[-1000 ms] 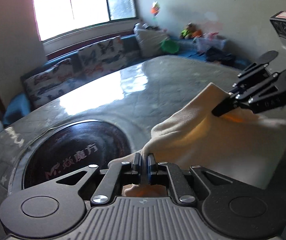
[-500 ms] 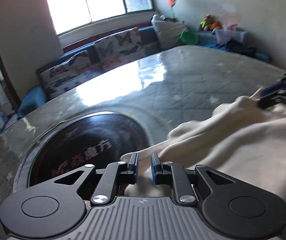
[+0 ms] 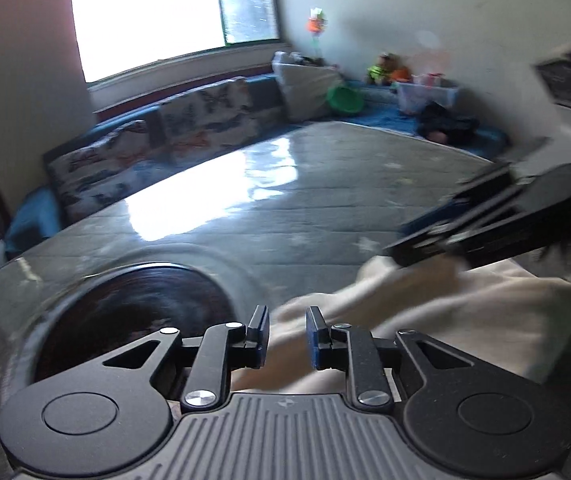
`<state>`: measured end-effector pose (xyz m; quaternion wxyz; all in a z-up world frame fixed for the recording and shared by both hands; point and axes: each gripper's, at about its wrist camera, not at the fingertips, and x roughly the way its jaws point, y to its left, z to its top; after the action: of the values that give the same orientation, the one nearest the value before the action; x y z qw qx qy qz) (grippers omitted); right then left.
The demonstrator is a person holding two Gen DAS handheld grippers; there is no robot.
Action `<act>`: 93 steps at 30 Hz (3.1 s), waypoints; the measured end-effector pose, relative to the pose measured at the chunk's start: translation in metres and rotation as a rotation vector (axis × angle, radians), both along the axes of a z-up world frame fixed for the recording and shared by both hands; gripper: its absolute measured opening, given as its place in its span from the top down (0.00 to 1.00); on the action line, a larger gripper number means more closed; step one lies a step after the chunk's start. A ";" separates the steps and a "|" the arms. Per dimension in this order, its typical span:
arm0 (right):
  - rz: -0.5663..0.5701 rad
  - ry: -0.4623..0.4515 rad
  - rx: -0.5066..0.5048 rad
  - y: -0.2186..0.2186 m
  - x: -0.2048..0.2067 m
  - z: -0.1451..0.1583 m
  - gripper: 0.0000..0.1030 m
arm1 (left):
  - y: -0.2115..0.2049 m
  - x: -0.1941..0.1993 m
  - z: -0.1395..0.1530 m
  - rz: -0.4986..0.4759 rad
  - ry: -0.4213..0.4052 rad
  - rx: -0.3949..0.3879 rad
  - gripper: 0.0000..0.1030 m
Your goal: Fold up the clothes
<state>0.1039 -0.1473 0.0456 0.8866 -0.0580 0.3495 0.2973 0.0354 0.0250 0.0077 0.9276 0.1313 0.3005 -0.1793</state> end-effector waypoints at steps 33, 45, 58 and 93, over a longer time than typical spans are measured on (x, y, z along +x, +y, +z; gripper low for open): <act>-0.141 -0.018 0.037 0.000 0.027 -0.016 0.81 | 0.003 0.038 -0.009 0.115 -0.010 -0.012 0.49; -0.105 0.046 0.054 -0.003 0.004 -0.026 0.84 | -0.016 0.024 -0.006 0.039 0.010 -0.093 0.79; -0.193 0.018 0.048 -0.037 -0.005 -0.024 0.92 | -0.011 0.033 -0.021 0.079 0.046 -0.090 0.78; -0.076 0.136 0.054 -0.066 0.011 -0.019 0.86 | -0.110 -0.065 -0.017 -0.423 0.035 -0.132 0.62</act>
<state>0.1152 -0.2131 0.0261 0.8728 -0.0006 0.4026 0.2760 -0.0293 -0.0853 -0.0098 0.8706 0.1272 0.2698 -0.3913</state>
